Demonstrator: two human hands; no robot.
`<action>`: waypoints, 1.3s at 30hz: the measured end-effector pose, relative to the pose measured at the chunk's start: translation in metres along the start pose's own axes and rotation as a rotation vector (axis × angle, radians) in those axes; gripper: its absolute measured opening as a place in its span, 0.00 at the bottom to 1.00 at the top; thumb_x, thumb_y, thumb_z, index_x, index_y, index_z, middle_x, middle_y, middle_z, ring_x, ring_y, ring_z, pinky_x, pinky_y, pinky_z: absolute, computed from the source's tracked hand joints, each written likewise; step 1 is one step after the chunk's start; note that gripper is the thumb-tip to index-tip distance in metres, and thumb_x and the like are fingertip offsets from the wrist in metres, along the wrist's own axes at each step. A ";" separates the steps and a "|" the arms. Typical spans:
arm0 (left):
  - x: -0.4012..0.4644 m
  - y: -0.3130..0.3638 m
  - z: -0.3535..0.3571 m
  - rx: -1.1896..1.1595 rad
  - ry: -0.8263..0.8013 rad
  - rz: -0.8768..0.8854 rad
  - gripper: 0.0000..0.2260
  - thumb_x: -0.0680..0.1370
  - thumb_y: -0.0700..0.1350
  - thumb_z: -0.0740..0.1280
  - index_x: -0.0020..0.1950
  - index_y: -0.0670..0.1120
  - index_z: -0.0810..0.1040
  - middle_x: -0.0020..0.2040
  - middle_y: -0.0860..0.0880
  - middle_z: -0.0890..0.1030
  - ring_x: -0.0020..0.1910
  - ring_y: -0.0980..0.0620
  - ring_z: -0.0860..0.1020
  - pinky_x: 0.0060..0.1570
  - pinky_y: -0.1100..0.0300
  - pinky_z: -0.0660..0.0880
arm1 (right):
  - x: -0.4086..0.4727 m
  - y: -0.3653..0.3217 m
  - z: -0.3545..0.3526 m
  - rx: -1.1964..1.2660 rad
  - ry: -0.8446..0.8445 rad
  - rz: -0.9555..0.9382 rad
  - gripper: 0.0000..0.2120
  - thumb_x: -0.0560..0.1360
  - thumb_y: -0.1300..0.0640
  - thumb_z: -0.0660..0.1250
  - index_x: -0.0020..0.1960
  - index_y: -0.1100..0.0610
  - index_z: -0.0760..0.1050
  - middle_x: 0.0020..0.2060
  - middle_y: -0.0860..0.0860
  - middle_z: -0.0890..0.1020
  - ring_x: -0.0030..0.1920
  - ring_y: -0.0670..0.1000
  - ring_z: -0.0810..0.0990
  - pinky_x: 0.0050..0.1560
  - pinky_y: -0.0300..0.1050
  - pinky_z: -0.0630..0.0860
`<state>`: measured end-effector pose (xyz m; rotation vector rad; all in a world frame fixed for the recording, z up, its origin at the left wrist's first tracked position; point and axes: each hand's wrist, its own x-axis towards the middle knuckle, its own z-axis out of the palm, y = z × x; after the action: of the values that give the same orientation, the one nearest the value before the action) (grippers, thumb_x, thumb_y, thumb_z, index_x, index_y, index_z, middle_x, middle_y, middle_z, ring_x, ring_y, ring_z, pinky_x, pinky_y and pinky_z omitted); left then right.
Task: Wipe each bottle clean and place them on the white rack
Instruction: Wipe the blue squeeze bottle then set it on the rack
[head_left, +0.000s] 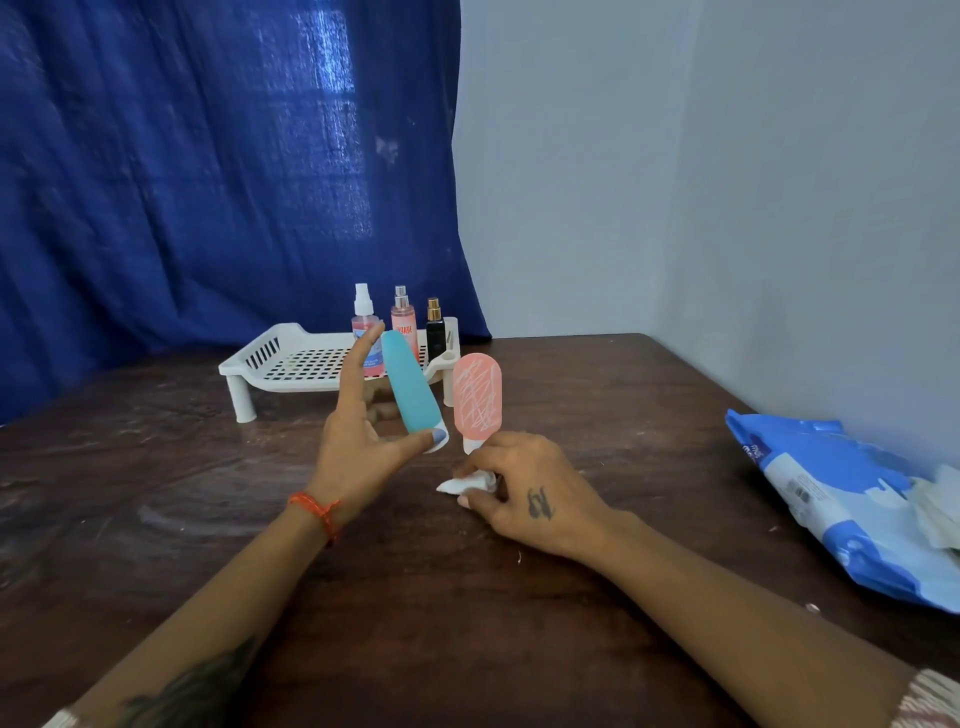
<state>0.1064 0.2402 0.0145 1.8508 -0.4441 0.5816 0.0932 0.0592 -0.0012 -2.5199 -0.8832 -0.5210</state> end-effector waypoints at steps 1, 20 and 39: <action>0.000 -0.001 0.000 -0.002 -0.003 -0.005 0.49 0.64 0.34 0.78 0.74 0.59 0.53 0.58 0.68 0.66 0.54 0.54 0.78 0.50 0.61 0.79 | 0.000 0.000 0.000 0.001 0.000 -0.002 0.14 0.73 0.50 0.68 0.57 0.54 0.79 0.50 0.50 0.81 0.48 0.45 0.76 0.48 0.37 0.70; 0.002 -0.022 -0.001 0.212 0.038 -0.014 0.48 0.65 0.35 0.76 0.75 0.57 0.52 0.62 0.47 0.73 0.45 0.64 0.76 0.40 0.72 0.73 | 0.068 -0.037 -0.045 0.246 0.195 0.206 0.17 0.70 0.47 0.71 0.54 0.55 0.77 0.43 0.49 0.81 0.41 0.45 0.78 0.43 0.36 0.75; 0.017 -0.028 -0.017 0.138 0.037 -0.057 0.57 0.57 0.51 0.82 0.76 0.54 0.49 0.74 0.50 0.61 0.70 0.51 0.63 0.68 0.47 0.66 | 0.131 -0.033 -0.050 0.173 -0.029 0.161 0.10 0.70 0.59 0.71 0.51 0.61 0.80 0.45 0.52 0.80 0.42 0.50 0.80 0.35 0.36 0.79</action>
<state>0.1330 0.2648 0.0084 1.9735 -0.3319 0.6198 0.1566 0.1224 0.1111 -2.4192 -0.6961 -0.3418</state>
